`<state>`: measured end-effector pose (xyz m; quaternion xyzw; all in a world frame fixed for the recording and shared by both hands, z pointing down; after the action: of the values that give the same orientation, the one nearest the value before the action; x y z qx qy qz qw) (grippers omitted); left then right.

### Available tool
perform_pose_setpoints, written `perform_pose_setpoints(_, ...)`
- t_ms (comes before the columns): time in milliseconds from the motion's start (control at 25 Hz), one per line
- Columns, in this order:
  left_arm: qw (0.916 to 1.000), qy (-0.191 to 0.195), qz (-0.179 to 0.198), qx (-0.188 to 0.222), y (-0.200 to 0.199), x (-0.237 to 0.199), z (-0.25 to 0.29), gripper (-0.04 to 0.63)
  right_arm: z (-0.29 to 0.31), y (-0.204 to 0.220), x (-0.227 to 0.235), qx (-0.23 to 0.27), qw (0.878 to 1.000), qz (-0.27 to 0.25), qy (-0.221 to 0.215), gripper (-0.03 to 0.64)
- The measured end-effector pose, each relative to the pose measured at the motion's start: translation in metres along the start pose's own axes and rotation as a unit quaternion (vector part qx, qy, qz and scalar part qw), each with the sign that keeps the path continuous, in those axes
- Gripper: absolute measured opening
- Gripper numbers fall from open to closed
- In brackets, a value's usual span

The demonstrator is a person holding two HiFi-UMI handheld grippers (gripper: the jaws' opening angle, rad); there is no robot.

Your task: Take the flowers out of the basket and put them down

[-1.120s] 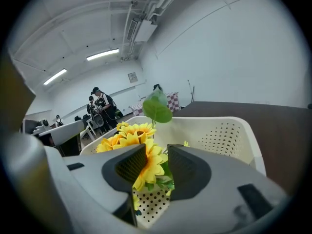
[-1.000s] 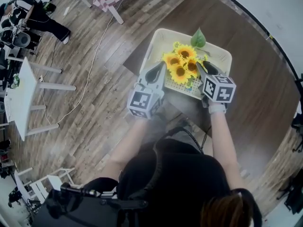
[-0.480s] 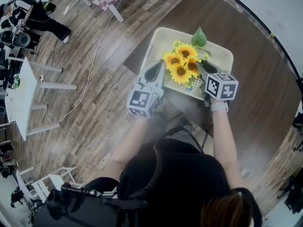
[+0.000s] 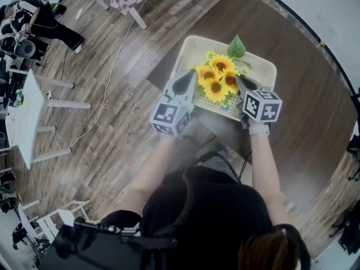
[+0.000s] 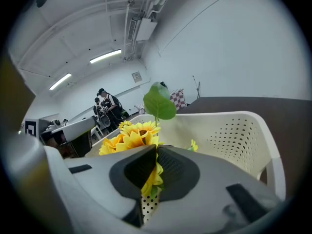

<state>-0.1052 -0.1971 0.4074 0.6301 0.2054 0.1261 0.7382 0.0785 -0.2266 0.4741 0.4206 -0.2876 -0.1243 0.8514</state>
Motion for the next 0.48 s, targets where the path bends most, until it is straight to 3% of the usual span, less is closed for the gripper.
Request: perform_pose_setpoints(480,0.9986,0.041,0.014,-0.032,0.001,-0.002,0.024,0.054,-0.003,-0.002,0.010,0.020,0.999,-0.001,0.034,0.011)
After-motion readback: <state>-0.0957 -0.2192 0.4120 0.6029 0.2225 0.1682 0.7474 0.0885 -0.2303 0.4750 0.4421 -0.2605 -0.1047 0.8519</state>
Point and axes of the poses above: the fingertips, and each gripper's own axes: z forward along the fingers, x to its right, y out of its underside, the point moved 4 cm from there along -z, backward along the fingers, and after that the axes turned 3 degrees about -y, right-handed, at the moved point
